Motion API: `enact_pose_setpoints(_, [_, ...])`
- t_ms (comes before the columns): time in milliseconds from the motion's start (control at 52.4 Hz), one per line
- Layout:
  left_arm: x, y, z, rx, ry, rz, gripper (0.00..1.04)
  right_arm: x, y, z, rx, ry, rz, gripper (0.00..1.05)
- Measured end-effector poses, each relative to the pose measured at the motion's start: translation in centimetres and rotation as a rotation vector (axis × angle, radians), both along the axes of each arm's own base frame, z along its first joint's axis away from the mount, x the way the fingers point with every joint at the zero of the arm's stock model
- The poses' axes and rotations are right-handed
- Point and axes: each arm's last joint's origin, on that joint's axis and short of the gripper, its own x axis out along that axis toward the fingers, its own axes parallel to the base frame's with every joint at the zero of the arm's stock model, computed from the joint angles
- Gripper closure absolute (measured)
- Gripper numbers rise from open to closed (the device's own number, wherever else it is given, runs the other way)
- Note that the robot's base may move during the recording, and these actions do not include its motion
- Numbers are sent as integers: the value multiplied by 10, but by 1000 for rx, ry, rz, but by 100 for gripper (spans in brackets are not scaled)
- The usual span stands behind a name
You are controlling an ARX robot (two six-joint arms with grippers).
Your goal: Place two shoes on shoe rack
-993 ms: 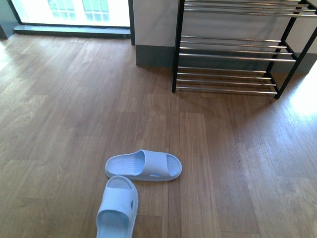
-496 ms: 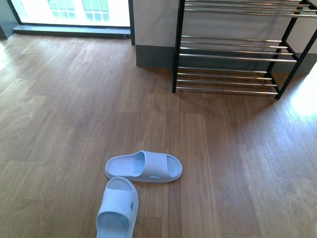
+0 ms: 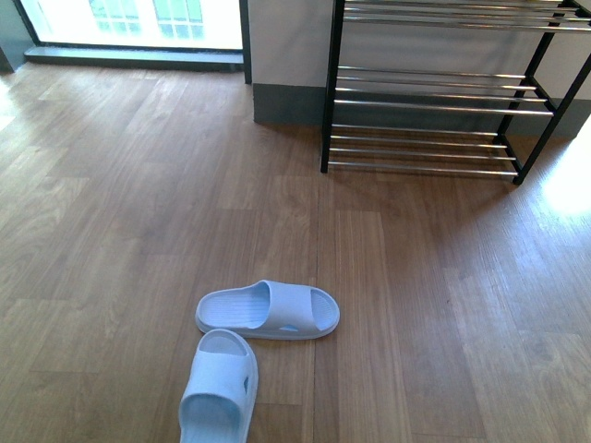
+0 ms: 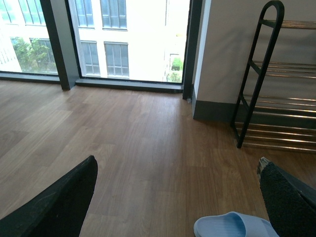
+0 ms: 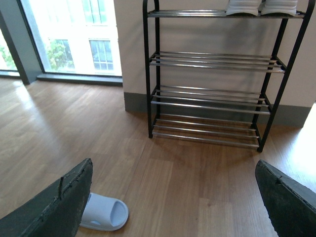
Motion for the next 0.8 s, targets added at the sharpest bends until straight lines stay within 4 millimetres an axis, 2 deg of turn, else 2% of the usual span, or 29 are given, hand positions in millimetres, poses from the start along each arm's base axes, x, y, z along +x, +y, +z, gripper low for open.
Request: enact_pose_setpoints(802, [0, 0, 0, 0, 0, 2, 9, 0, 0, 0, 0, 0, 2, 9])
